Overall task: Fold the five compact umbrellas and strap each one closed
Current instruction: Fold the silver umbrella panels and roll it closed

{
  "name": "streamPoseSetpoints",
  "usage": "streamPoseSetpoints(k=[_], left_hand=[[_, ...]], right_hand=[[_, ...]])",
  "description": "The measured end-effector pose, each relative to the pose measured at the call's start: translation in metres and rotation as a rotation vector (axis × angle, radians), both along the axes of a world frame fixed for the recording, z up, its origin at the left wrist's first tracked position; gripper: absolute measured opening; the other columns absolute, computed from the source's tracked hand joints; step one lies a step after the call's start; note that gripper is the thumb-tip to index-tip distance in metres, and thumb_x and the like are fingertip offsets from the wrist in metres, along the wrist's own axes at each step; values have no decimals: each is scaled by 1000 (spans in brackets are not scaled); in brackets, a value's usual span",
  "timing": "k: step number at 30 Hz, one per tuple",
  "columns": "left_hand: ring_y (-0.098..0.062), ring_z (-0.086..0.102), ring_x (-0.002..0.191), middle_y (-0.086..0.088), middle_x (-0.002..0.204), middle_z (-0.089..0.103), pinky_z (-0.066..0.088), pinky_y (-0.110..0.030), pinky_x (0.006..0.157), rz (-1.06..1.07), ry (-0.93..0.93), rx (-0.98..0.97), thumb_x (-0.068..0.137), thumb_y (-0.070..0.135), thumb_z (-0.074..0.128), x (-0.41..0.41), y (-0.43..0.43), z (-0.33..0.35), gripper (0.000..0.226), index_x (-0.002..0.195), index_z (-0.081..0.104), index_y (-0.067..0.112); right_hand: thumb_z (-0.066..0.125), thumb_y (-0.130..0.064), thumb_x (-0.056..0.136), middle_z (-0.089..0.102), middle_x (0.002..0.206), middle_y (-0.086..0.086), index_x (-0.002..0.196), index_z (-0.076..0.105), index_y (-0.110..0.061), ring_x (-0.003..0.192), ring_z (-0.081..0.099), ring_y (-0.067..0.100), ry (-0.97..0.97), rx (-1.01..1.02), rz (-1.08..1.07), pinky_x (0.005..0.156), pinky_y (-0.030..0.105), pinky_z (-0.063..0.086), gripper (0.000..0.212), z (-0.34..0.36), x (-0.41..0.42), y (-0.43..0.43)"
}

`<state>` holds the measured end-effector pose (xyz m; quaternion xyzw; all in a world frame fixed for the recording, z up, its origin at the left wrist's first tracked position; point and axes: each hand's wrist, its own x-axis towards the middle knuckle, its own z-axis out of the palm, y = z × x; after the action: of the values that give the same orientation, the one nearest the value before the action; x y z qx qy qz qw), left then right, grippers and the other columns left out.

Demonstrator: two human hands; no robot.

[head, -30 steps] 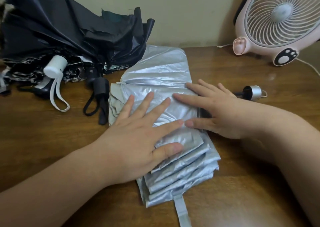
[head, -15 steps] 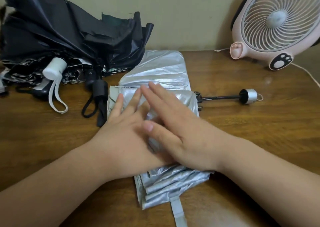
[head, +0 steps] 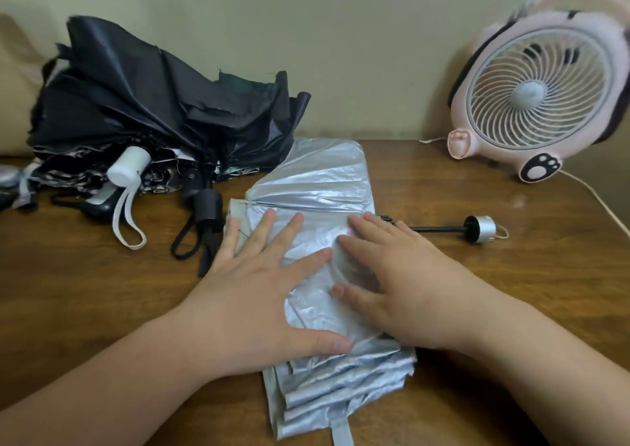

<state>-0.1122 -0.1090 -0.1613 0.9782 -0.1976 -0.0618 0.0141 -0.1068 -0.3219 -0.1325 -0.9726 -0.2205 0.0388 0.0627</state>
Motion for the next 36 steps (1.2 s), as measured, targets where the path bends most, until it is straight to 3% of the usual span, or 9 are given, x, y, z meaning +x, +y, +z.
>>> streamPoseSetpoints(k=[3,8,13,16,22,28,30,32,36], left_hand=[[-7,-52,137,20,157,-42,-24,-53,120,-28,-5,-38,62,108,18,10,6,1,100,148,-10,68],[-3,-49,138,22,160,-36,-26,-50,119,-64,68,-85,71,102,21,19,13,8,90,151,0,66],[-4,7,154,25,163,21,-15,-51,124,-29,17,-101,94,76,30,32,11,45,58,143,47,51],[-9,46,130,19,130,54,20,-44,123,73,-219,-301,99,51,56,57,8,51,33,127,62,36],[-16,51,124,8,131,56,41,-29,106,308,-391,-618,90,41,73,89,11,21,53,138,58,25],[-4,48,110,31,114,52,39,-45,112,312,-362,-721,86,39,78,81,10,17,63,140,46,36],[4,42,99,37,105,48,40,-44,111,287,-377,-781,86,30,81,79,10,17,68,139,41,44],[-3,51,109,26,110,58,45,-43,106,251,-374,-867,85,24,82,78,11,15,78,138,34,54],[-5,63,101,15,99,65,48,-16,92,193,-345,-1019,84,12,83,68,7,20,96,152,25,47]], right_hand=[[58,-51,95,60,139,-8,139,57,-28,128,53,14,-84,276,-199,105,31,43,50,20,36,-15],[63,-47,95,74,86,-3,92,76,-20,80,65,14,58,213,-363,77,33,54,30,21,91,-27],[58,-53,95,70,78,-3,82,72,-19,75,64,16,6,357,-412,75,37,56,39,-4,90,-20],[62,-52,93,67,82,-9,86,68,-25,78,62,11,-2,429,-436,73,35,54,29,-4,91,-18],[71,-38,90,60,93,-10,95,64,-26,82,55,2,-104,541,-383,63,14,38,15,-10,90,-13],[82,-18,83,69,92,-7,99,68,-20,72,60,4,-34,798,-404,60,2,43,21,-9,90,-12],[84,-12,81,72,94,-5,102,68,-20,76,68,12,10,915,-414,67,7,50,28,-8,89,-11],[82,-4,80,77,94,-1,108,65,-19,82,74,21,88,1100,-410,82,30,61,36,-6,85,-10],[79,4,81,79,99,7,128,52,-18,95,76,28,218,1419,-340,90,52,58,59,1,74,-9]])
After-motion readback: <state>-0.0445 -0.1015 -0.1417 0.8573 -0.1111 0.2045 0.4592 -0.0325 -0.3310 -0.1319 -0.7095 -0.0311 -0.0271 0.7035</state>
